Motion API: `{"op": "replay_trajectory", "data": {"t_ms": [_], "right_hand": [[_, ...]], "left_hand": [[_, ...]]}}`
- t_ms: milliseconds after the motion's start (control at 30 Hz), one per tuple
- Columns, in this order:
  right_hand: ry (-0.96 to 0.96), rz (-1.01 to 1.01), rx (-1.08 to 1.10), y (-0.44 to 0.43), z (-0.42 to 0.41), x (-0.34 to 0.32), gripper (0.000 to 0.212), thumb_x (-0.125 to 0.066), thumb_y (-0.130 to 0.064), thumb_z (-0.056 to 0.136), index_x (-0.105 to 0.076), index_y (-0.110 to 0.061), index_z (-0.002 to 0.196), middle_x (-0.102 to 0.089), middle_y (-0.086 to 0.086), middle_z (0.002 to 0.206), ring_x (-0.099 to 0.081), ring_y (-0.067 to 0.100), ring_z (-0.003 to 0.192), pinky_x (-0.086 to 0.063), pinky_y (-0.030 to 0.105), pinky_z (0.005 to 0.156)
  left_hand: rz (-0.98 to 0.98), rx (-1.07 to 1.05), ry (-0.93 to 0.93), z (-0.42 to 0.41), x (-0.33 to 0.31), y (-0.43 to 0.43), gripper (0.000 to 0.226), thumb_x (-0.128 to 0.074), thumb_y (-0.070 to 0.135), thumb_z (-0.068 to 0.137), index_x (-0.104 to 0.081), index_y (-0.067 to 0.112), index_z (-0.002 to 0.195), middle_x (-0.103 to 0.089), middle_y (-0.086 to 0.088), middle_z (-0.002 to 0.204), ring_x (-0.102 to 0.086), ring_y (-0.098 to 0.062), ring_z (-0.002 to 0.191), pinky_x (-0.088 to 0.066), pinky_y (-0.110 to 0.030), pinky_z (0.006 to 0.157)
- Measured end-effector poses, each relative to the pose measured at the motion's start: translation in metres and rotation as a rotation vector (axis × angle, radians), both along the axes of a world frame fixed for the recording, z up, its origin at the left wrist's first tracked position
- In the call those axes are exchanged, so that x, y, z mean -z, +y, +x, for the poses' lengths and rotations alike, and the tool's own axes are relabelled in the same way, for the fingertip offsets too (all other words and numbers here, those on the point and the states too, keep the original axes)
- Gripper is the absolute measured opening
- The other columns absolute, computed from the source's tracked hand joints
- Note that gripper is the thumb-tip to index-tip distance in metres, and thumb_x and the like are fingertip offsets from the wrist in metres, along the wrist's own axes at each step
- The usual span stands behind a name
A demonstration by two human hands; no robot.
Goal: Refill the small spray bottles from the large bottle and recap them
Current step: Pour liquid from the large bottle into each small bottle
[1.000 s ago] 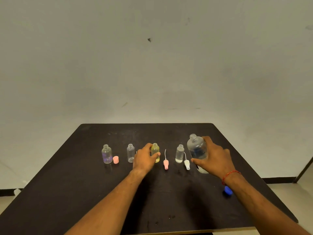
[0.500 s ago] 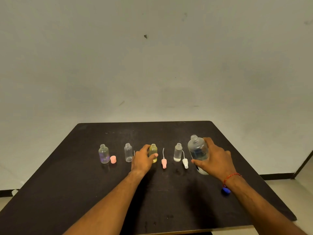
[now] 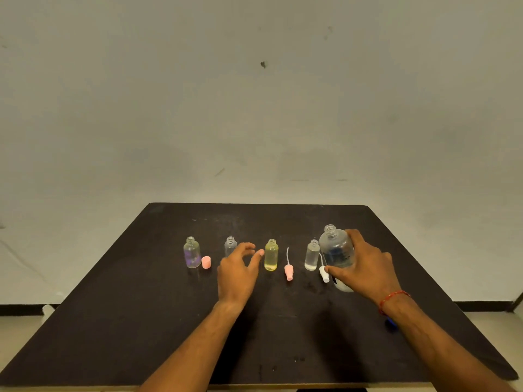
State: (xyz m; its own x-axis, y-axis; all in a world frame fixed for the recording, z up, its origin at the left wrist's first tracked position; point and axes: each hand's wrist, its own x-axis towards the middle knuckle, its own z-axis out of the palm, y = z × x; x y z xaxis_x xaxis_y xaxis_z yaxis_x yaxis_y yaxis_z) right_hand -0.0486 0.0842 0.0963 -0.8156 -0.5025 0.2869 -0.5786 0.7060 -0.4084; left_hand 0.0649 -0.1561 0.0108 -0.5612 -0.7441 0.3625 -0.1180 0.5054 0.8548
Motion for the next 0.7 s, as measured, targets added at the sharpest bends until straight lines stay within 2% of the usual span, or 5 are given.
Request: {"op": "replay_trajectory", "data": {"t_ms": [67, 133, 300, 467, 700], "right_hand": [[0.0, -0.012, -0.013, -0.005, 0.004, -0.002, 0.077, -0.074, -0.061, 0.072, -0.035, -0.034, 0.133, -0.062, -0.007, 0.127, -0.06, 0.022, 0.116, -0.035, 0.048, 0.104], [0.005, -0.014, -0.024, -0.009, 0.007, -0.002, 0.077, -0.072, -0.064, 0.071, -0.035, -0.035, 0.132, -0.062, -0.007, 0.128, -0.06, 0.021, 0.116, -0.036, 0.048, 0.104], [0.017, -0.006, -0.05, -0.02, 0.015, -0.002, 0.077, -0.072, -0.066, 0.071, -0.034, -0.035, 0.131, -0.06, -0.008, 0.129, -0.06, 0.02, 0.115, -0.037, 0.047, 0.103], [0.025, -0.006, -0.075, -0.029, 0.021, -0.002, 0.078, -0.072, -0.064, 0.072, -0.033, -0.035, 0.133, -0.059, -0.009, 0.131, -0.059, 0.019, 0.117, -0.037, 0.047, 0.103], [0.05, -0.024, -0.093, -0.035, 0.026, 0.0, 0.076, -0.074, -0.061, 0.071, -0.034, -0.036, 0.131, -0.06, -0.01, 0.127, -0.06, 0.019, 0.113, -0.039, 0.045, 0.1]], "left_hand": [[0.012, -0.061, 0.055, 0.012, -0.001, -0.005, 0.011, -0.073, 0.037, 0.093, -0.074, 0.027, 0.094, -0.074, 0.013, 0.085, -0.07, -0.006, 0.084, -0.057, -0.032, 0.077], [0.015, -0.123, 0.07, 0.021, -0.003, -0.012, 0.007, -0.072, 0.036, 0.093, -0.07, 0.029, 0.092, -0.07, 0.013, 0.081, -0.067, -0.007, 0.082, -0.057, -0.035, 0.074], [0.057, -0.187, -0.045, 0.023, 0.0, -0.03, 0.043, -0.076, 0.034, 0.091, -0.058, 0.016, 0.126, -0.06, 0.001, 0.124, -0.061, -0.016, 0.112, -0.044, -0.027, 0.084], [0.133, -0.096, -0.157, 0.006, 0.007, -0.049, 0.068, -0.078, 0.036, 0.089, -0.049, 0.013, 0.146, -0.056, -0.006, 0.145, -0.055, -0.025, 0.132, -0.049, -0.04, 0.105], [0.104, -0.054, -0.215, 0.0, 0.008, -0.063, 0.038, -0.073, 0.025, 0.094, -0.063, 0.014, 0.13, -0.069, -0.004, 0.124, -0.057, -0.01, 0.1, -0.047, -0.026, 0.086]]}}
